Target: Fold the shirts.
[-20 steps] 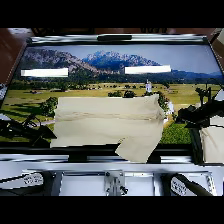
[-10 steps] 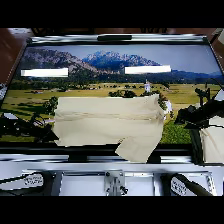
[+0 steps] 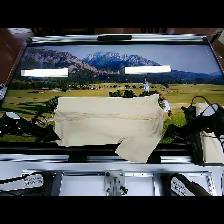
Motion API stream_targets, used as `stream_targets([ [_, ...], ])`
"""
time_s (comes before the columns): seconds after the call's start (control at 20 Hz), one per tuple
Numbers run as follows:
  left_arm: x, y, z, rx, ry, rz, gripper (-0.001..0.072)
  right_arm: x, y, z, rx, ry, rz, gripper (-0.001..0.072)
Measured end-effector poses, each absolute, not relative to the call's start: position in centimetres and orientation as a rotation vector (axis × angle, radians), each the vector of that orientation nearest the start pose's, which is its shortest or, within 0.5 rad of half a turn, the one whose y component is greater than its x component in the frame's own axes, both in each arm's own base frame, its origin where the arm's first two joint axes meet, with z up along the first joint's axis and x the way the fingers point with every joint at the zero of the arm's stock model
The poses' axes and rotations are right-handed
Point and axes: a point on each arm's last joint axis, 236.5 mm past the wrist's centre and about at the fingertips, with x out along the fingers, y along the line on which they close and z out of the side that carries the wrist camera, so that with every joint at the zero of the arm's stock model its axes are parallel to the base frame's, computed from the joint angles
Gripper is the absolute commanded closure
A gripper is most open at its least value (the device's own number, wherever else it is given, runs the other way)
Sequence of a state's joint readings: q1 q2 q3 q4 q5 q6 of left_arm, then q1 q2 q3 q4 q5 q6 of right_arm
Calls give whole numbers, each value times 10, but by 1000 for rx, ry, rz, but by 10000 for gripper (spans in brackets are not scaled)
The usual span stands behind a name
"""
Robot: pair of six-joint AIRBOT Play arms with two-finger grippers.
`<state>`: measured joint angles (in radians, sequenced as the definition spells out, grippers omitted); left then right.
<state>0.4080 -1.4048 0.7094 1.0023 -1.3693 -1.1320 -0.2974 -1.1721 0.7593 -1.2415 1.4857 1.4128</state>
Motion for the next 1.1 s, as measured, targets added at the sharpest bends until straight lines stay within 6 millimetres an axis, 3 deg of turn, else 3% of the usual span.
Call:
stream_targets([
  [0.25,227,-38,-102,-715,1722,-366,673,196,44,-91,484,1777,160,172],
  [0.5,227,-38,-102,-715,1721,-366,674,202,61,-103,536,1761,166,179],
  [0.6,227,-38,-102,-715,1720,-366,674,201,69,-106,534,1771,185,402],
  [0.65,227,-38,-102,-715,1720,-366,674,204,71,-108,523,1761,187,557],
  [0.7,227,-38,-102,-714,1720,-365,674,207,73,-110,516,1748,187,651],
  [0.9,237,-34,-97,-688,1689,-377,674,217,79,-100,481,1700,239,652],
  [1.1,276,-25,-69,-615,1564,-426,674,255,79,-61,385,1542,329,653],
])
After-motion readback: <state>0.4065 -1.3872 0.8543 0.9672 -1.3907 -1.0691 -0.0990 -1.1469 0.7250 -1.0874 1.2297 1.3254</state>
